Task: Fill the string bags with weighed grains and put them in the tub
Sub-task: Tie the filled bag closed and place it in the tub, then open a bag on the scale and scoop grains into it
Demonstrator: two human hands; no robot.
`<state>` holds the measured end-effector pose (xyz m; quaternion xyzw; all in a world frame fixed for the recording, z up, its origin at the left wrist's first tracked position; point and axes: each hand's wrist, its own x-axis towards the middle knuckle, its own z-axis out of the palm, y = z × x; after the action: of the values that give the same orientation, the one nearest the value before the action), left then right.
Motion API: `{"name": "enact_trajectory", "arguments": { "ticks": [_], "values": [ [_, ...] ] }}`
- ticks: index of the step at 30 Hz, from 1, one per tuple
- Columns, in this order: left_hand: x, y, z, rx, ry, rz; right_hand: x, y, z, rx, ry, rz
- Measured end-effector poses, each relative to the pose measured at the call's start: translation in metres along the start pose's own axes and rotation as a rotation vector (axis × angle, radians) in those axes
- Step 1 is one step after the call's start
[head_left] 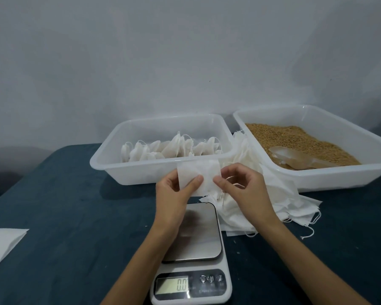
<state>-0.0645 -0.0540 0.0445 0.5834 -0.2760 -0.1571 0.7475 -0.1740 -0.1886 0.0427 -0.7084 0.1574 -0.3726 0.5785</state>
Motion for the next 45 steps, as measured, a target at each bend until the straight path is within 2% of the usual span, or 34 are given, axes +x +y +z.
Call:
{"name": "enact_trajectory", "arguments": {
  "ticks": [3, 8, 15, 20, 23, 26, 31, 35, 41, 45],
  "values": [
    [-0.002, -0.001, 0.001, 0.058, -0.037, 0.048, -0.003, 0.002, 0.002, -0.163, 0.085, -0.116],
    [-0.003, -0.001, 0.004, 0.077, -0.068, 0.083, -0.004, 0.001, 0.003, -0.161, 0.107, -0.228],
    [-0.004, 0.0, 0.004, 0.051, -0.064, 0.08, -0.003, 0.006, 0.004, -0.107, -0.019, -0.138],
    [-0.002, 0.0, 0.003, 0.024, 0.004, 0.022, 0.001, -0.001, -0.004, 0.15, 0.058, -0.081],
    [0.0, 0.0, 0.003, -0.024, 0.01, -0.002, 0.001, -0.004, -0.005, 0.209, -0.018, -0.057],
    [0.0, -0.001, 0.002, -0.002, 0.002, -0.008, -0.001, -0.004, -0.001, 0.187, -0.102, -0.058],
    [0.003, 0.0, -0.002, -0.024, 0.024, -0.078, -0.002, -0.004, -0.006, 0.024, -0.076, -0.105],
    [0.003, 0.004, -0.007, -0.123, -0.05, -0.194, 0.001, -0.018, -0.014, -0.097, -0.21, -0.15],
    [0.003, 0.011, -0.016, -0.228, -0.182, -0.274, 0.012, -0.059, -0.028, -0.395, -0.43, -0.286],
    [0.001, 0.011, -0.017, -0.209, -0.199, -0.226, 0.016, -0.087, -0.028, -0.396, -0.578, -0.142]
  ]
}}
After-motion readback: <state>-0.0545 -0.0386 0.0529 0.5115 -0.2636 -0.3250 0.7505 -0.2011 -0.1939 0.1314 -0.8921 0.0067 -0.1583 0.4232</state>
